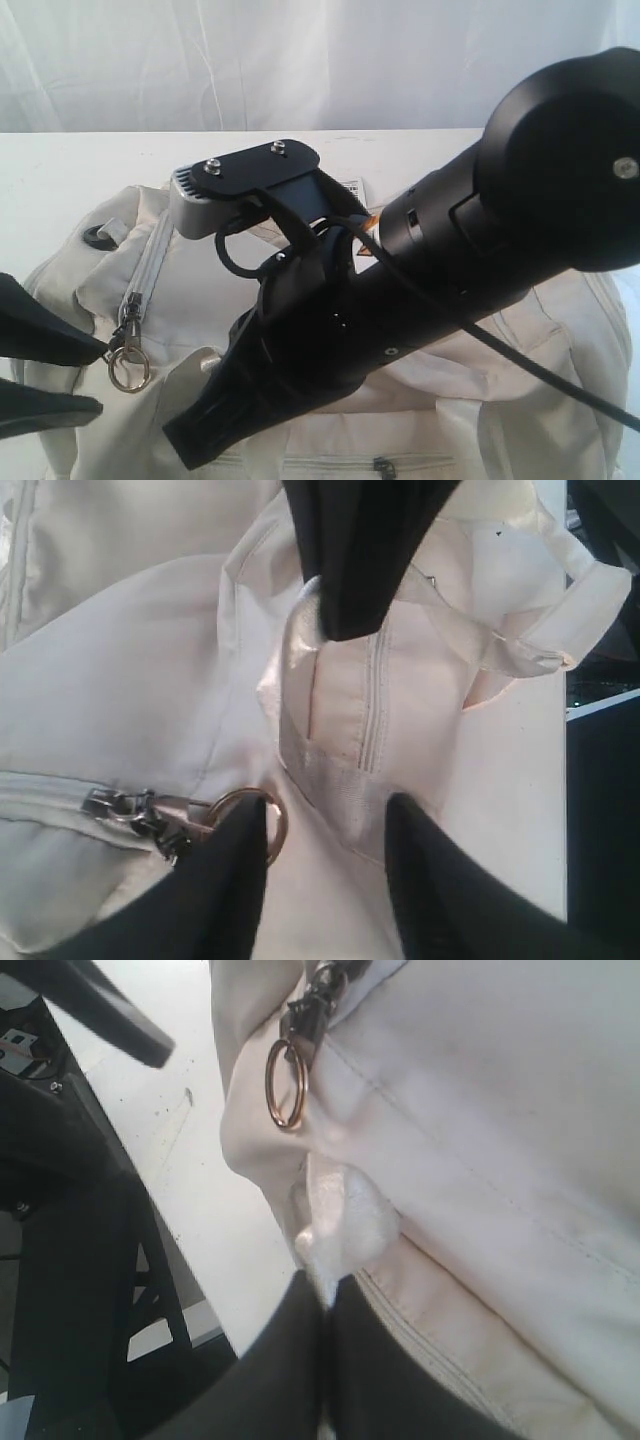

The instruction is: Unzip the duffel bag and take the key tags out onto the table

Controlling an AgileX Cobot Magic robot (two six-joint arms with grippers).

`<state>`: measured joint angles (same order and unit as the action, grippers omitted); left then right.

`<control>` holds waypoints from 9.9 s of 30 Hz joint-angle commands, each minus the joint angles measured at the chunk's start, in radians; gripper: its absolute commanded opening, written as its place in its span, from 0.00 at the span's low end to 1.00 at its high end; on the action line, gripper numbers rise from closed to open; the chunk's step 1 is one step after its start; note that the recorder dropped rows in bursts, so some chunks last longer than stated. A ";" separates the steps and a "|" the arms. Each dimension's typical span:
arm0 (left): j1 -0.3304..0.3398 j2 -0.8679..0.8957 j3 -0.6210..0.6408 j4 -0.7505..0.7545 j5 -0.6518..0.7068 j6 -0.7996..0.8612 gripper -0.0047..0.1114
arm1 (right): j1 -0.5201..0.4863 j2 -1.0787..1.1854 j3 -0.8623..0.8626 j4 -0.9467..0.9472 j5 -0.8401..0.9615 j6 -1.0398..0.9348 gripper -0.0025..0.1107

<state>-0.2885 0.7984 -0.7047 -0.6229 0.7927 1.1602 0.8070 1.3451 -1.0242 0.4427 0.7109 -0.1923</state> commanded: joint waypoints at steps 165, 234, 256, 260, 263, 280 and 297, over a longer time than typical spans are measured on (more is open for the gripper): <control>-0.073 0.659 -0.224 -0.182 -0.984 0.337 0.04 | 0.182 -0.006 0.269 0.199 -0.132 -0.072 0.02; 0.079 0.726 -0.567 0.205 -0.130 -0.246 0.04 | 0.029 -0.084 0.058 -0.574 -0.385 0.707 0.35; 0.079 0.785 -0.663 0.327 -0.159 -0.352 0.04 | 0.049 0.340 -0.012 -0.548 -0.772 0.690 0.53; 0.077 0.803 -0.665 0.325 -0.208 -0.352 0.04 | 0.050 0.362 -0.012 -0.546 -0.770 0.690 0.30; 0.077 0.826 -0.680 0.323 -0.206 -0.352 0.04 | 0.060 0.379 -0.012 -0.544 -0.772 0.690 0.15; 0.067 1.000 -0.898 0.214 -0.049 -0.317 0.04 | 0.081 0.391 -0.012 -0.544 -0.799 0.690 0.02; 0.018 1.143 -1.103 0.212 0.097 -0.316 0.04 | 0.081 0.391 -0.012 -0.544 -0.811 0.690 0.02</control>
<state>-0.2568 1.9333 -1.7847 -0.3726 0.8815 0.8449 0.8814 1.7354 -1.0331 -0.1027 -0.0710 0.5087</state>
